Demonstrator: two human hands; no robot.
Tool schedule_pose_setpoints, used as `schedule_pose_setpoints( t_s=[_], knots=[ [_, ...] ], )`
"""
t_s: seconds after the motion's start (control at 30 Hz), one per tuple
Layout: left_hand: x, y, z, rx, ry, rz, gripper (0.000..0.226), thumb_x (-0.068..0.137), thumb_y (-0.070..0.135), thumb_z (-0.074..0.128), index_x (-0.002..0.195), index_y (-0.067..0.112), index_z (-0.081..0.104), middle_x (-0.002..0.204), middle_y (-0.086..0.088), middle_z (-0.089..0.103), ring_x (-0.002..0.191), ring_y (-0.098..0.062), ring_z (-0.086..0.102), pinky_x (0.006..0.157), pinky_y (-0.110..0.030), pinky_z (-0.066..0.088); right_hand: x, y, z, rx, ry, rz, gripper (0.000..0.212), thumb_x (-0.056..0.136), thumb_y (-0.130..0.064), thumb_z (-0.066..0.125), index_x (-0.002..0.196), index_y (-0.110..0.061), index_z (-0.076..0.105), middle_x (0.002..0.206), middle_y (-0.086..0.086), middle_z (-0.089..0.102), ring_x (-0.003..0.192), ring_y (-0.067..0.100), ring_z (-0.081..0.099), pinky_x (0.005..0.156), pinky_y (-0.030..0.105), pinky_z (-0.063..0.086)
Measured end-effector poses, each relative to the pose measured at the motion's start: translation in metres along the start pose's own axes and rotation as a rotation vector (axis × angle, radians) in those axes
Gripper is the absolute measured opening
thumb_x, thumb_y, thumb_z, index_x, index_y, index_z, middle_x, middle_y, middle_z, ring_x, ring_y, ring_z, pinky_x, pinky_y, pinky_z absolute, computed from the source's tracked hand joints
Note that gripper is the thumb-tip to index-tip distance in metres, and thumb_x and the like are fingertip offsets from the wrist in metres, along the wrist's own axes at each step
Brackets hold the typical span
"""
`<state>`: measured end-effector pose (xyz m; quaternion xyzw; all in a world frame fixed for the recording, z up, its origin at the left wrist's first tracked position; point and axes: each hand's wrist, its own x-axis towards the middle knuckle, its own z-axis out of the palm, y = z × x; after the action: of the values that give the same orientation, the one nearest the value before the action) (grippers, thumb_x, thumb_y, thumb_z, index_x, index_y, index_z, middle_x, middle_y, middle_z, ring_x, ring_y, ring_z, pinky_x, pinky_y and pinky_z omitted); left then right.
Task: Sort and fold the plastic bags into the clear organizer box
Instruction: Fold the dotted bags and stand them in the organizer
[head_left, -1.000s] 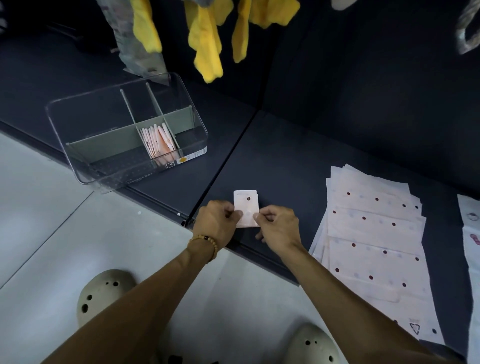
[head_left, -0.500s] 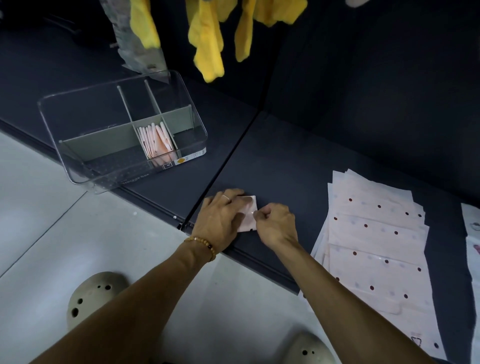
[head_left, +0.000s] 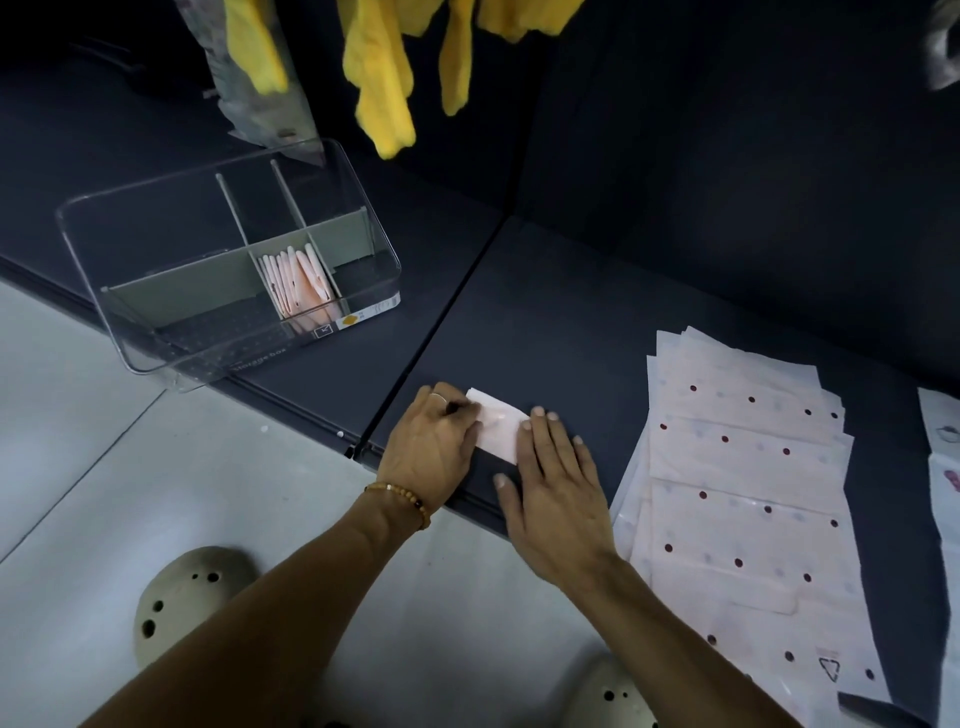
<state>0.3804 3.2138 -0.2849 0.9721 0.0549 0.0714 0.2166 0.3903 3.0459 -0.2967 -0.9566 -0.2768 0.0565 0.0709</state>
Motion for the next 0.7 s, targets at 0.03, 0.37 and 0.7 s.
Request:
schedule_pose_setpoints(
  t_s=[0.03, 0.37, 0.7],
  knots=[
    [0.0, -0.001, -0.002, 0.034, 0.022, 0.017, 0.019, 0.089, 0.018, 0.061, 0.099, 0.004, 0.07, 0.104, -0.01, 0.061, 0.094, -0.028, 0.057, 0.075, -0.039, 0.056, 0.001, 0.001, 0.0, -0.026, -0.014, -0.007, 0.068, 0.098, -0.049, 0.019, 0.151, -0.007, 0.021, 0.16, 0.01, 0.013, 0.148, 0.024, 0.009, 0.118, 0.041, 0.003],
    [0.012, 0.014, 0.016, 0.049, -0.158, 0.325, 0.044, 0.096, 0.014, 0.047, 0.14, 0.01, 0.044, 0.146, -0.005, 0.043, 0.137, -0.017, 0.036, 0.107, -0.026, 0.03, 0.003, 0.01, 0.005, 0.003, -0.053, -0.059, 0.068, 0.099, -0.05, 0.019, 0.151, -0.014, -0.006, 0.16, 0.004, -0.009, 0.144, 0.015, -0.019, 0.115, 0.033, -0.014],
    [0.013, -0.035, -0.005, 0.065, -0.186, 0.277, 0.043, 0.098, 0.026, 0.045, 0.14, 0.016, 0.044, 0.149, 0.005, 0.037, 0.141, -0.012, 0.026, 0.117, -0.023, 0.01, 0.001, 0.007, 0.001, -0.013, -0.034, -0.063, 0.07, 0.098, -0.05, 0.023, 0.152, -0.006, 0.011, 0.16, 0.009, 0.002, 0.148, 0.021, -0.002, 0.118, 0.038, -0.004]
  ],
)
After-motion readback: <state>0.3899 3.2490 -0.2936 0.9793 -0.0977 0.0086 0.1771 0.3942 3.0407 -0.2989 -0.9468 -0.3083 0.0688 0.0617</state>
